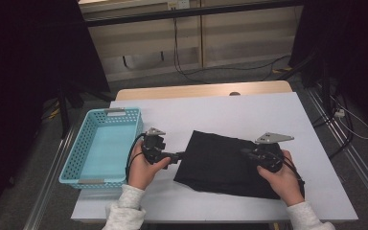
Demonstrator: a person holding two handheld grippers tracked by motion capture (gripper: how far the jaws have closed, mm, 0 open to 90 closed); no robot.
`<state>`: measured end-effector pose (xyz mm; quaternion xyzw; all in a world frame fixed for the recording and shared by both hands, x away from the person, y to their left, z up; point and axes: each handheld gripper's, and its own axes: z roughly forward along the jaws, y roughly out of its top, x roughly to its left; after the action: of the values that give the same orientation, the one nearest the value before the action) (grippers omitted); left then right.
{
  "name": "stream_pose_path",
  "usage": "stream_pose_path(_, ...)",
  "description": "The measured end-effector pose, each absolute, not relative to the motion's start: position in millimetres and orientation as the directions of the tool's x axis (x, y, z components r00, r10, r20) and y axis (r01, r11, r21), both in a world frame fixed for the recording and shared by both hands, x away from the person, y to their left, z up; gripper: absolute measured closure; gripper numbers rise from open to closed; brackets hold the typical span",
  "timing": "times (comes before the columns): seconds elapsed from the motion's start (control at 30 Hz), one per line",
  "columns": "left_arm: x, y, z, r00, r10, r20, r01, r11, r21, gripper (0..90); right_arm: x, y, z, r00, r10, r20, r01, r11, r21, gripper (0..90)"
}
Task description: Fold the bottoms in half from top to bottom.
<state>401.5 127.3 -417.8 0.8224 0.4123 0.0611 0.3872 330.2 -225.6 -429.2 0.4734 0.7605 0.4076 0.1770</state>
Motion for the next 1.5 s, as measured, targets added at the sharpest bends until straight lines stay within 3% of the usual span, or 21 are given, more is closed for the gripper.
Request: stream_pose_path(1.5,403,124,-418,0.653,0.726,-0.217,0.629,-0.359,0.690,11.9,321,-242,-426,-0.458,0.882,0.110,0.576,0.200,0.793,90.0)
